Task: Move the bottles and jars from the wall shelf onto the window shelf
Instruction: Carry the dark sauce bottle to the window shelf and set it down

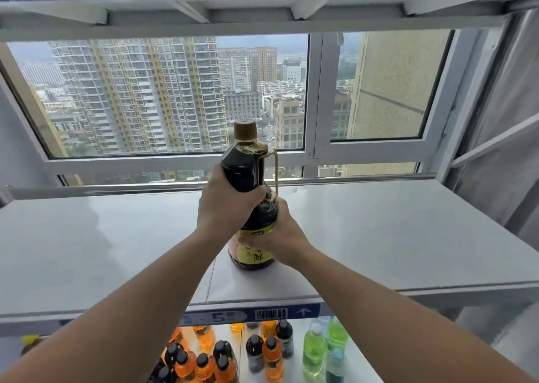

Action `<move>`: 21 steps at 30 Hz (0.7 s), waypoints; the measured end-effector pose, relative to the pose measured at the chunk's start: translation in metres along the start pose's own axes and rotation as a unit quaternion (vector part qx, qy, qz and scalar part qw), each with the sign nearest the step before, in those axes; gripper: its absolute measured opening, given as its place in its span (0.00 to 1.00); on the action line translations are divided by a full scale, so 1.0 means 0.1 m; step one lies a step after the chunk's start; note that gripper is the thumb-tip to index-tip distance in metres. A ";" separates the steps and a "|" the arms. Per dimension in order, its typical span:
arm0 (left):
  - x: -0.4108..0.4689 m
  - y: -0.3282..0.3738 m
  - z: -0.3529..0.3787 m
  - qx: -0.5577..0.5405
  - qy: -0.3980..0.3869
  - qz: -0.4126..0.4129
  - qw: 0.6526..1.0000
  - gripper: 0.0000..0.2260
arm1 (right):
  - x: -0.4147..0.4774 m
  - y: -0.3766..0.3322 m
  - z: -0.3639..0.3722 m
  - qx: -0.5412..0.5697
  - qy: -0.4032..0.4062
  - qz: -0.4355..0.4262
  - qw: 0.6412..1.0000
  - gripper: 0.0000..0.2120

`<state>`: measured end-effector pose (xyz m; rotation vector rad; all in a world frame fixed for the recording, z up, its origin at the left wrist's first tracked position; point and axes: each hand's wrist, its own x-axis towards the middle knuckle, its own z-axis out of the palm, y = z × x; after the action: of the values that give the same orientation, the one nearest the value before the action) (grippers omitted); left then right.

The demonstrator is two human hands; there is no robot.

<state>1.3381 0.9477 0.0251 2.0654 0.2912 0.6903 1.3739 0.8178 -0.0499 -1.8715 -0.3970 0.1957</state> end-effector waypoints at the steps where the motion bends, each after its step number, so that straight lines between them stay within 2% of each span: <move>1: -0.01 0.00 -0.01 -0.004 -0.005 -0.001 1.000 0.30 | -0.01 -0.02 0.00 0.002 -0.002 0.006 1.000 0.49; 5: -0.05 0.03 -0.07 -0.016 -0.042 -0.007 0.999 0.34 | -0.05 -0.11 -0.03 -0.014 -0.020 0.028 0.999 0.52; 8: -0.13 0.03 -0.15 -0.002 -0.075 -0.005 0.997 0.33 | -0.16 -0.16 -0.10 -0.050 -0.022 0.045 0.997 0.54; 10: -0.20 0.01 -0.21 0.004 -0.087 0.003 0.996 0.32 | -0.28 -0.16 -0.17 -0.104 -0.015 0.057 0.993 0.54; 13: -0.39 0.04 -0.30 0.014 -0.087 0.016 0.996 0.28 | -0.50 -0.10 -0.28 -0.248 0.022 0.047 0.967 0.56; 17: -0.79 0.18 -0.39 0.056 -0.089 0.045 0.993 0.26 | -0.92 -0.05 -0.44 -0.372 0.028 0.020 0.927 0.51; 21: -1.30 0.30 -0.48 0.178 -0.149 0.078 0.970 0.33 | -1.45 -0.05 -0.62 -0.420 0.019 -0.025 0.907 0.44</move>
<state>1.2031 0.9056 0.0233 2.5207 0.0828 0.4309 1.2587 0.7114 -0.0329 -2.7040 -0.5559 -0.0696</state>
